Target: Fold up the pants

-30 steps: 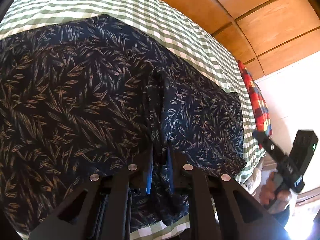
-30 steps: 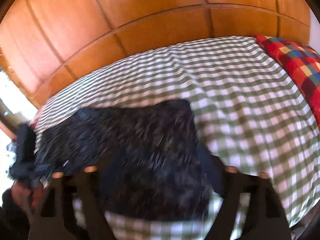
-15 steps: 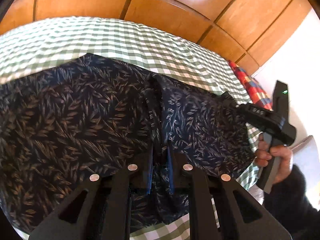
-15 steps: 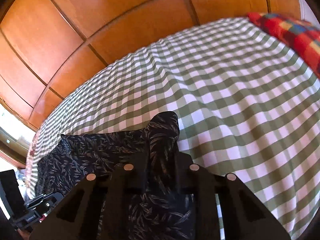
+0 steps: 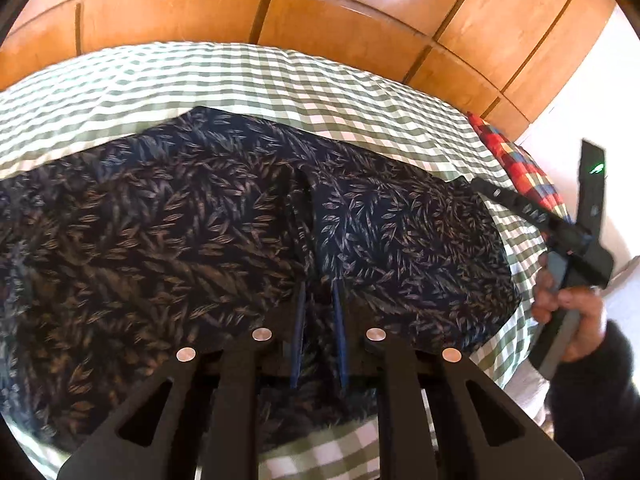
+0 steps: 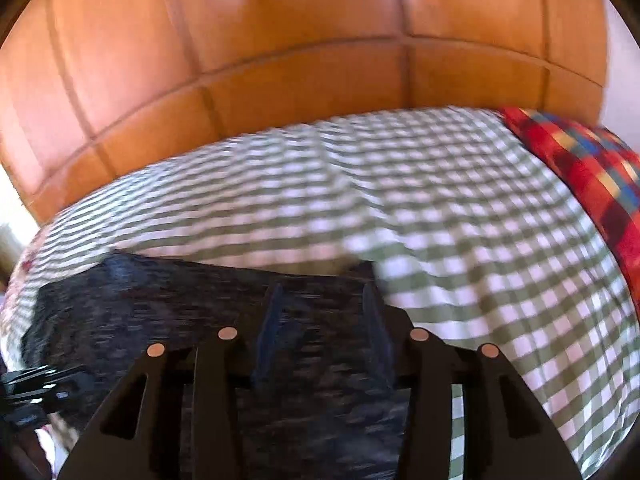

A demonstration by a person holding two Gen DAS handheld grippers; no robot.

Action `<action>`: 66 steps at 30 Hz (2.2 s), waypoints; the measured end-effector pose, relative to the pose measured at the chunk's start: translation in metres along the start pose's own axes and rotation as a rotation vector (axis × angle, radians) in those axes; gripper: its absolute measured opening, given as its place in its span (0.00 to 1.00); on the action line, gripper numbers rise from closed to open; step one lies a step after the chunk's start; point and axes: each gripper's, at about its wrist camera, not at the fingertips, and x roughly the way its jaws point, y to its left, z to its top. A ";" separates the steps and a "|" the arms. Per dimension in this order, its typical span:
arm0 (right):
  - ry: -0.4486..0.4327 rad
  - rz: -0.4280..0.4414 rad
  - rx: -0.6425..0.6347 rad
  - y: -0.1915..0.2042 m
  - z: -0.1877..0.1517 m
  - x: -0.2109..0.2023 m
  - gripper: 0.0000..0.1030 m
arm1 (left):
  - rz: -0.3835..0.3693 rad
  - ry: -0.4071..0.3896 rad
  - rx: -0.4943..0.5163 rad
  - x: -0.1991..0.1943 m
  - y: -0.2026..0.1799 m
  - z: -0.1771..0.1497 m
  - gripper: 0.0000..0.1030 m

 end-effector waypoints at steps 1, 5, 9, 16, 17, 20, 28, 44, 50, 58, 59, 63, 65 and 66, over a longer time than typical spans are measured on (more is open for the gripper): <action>0.013 0.044 -0.019 0.010 0.001 0.000 0.41 | 0.016 0.003 -0.003 -0.002 0.002 -0.003 0.11; 0.099 0.215 -0.128 0.068 -0.003 0.019 0.31 | 0.042 -0.005 -0.017 -0.011 0.012 -0.009 0.11; 0.172 0.274 -0.249 0.118 -0.014 0.043 0.26 | 0.079 -0.042 -0.013 -0.025 0.017 -0.015 0.11; 0.199 0.229 -0.298 0.150 -0.030 0.089 0.26 | 0.177 -0.067 -0.025 -0.036 0.030 -0.017 0.11; 0.191 0.231 -0.293 0.150 -0.031 0.090 0.26 | 0.182 -0.066 -0.029 -0.035 0.030 -0.016 0.11; 0.185 0.237 -0.279 0.147 -0.033 0.088 0.26 | 0.192 -0.063 -0.038 -0.031 0.031 -0.016 0.11; 0.183 0.242 -0.283 0.152 -0.032 0.064 0.26 | 0.195 -0.052 -0.059 -0.035 0.033 -0.024 0.11; 0.260 0.355 -0.387 0.149 -0.092 0.008 0.20 | 0.198 -0.035 -0.117 -0.036 0.041 -0.035 0.11; 0.233 0.404 -0.335 0.141 -0.084 -0.008 0.13 | 0.114 -0.046 -0.213 -0.049 0.062 -0.037 0.11; 0.280 0.444 -0.305 0.135 -0.109 0.001 0.20 | -0.018 -0.096 -0.399 -0.086 0.114 -0.063 0.12; 0.285 0.463 -0.284 0.133 -0.109 0.001 0.25 | -0.030 -0.109 -0.416 -0.092 0.119 -0.067 0.23; 0.295 0.501 -0.257 0.129 -0.107 0.000 0.34 | -0.106 -0.199 -0.522 -0.124 0.147 -0.090 0.32; 0.299 0.542 -0.227 0.125 -0.100 -0.005 0.43 | -0.087 -0.245 -0.568 -0.142 0.162 -0.102 0.38; 0.290 0.562 -0.213 0.123 -0.096 -0.009 0.45 | -0.073 -0.273 -0.605 -0.151 0.172 -0.109 0.38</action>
